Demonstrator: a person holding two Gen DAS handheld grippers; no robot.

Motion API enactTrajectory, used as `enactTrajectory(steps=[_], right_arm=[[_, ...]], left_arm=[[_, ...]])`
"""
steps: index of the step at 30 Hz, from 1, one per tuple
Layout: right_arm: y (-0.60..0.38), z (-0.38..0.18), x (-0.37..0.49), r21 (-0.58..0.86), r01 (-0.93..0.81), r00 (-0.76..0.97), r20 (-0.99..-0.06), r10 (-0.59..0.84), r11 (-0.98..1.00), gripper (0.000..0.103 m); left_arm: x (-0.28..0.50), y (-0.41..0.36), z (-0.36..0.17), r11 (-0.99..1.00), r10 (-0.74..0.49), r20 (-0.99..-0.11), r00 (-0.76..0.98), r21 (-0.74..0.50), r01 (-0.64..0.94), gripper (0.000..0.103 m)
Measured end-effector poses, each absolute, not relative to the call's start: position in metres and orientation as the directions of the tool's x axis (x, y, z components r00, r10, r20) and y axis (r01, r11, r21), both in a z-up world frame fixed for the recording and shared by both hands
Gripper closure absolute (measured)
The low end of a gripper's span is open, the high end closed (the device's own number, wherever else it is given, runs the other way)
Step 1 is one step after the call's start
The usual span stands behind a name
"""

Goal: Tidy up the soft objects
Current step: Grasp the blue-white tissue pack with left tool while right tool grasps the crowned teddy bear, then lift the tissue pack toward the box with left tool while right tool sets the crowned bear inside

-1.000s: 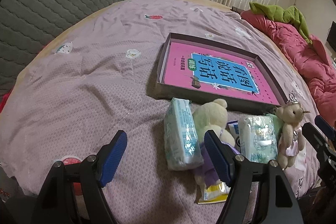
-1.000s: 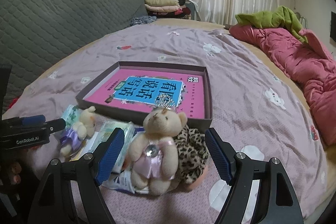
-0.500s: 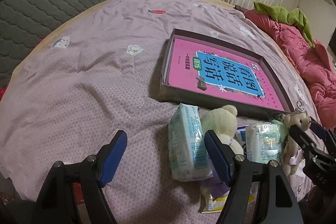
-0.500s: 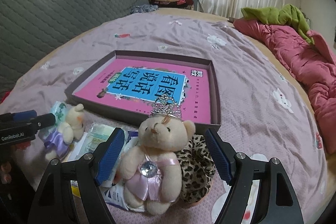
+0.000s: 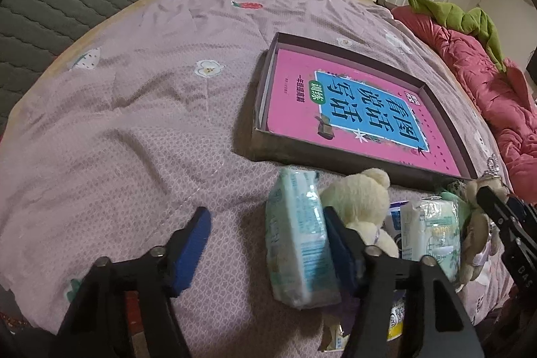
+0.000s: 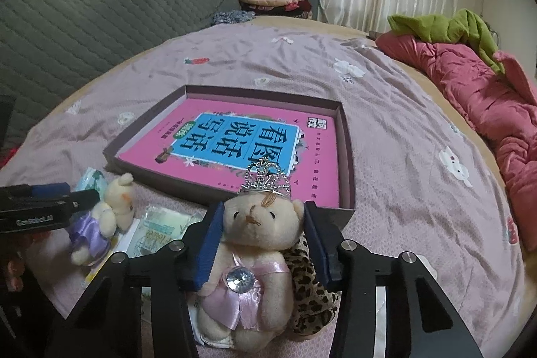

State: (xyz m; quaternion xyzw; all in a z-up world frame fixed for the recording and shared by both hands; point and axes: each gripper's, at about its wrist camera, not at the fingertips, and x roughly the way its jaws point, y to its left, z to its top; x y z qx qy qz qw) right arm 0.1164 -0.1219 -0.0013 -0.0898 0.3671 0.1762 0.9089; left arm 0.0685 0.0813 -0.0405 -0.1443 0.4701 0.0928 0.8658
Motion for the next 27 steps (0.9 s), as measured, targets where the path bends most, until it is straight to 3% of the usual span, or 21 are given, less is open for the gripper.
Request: enactTrajectory(steps=[6,16,27], right_arm=[[-0.127,0.007,0.114,0.003,-0.385,0.678,-0.678,0.285,0.923,0.056],[-0.141,0.020,0.116,0.108,-0.365,0.687,-0.639,0.346,0.925,0.056],[-0.138,0.037,0.114,0.103,-0.387,0.715,-0.594,0.369,0.916,0.056]], left_arm=[[0.072,0.079,-0.039,0.949,-0.009,-0.830,0.558,-0.183,-0.258,0.077],[0.063,0.086,-0.021,0.931,-0.075,-0.785,0.615,-0.276,-0.238,0.080],[0.068,0.075,0.002,0.953,-0.040,-0.731,0.681,-0.233,-0.194,0.080]])
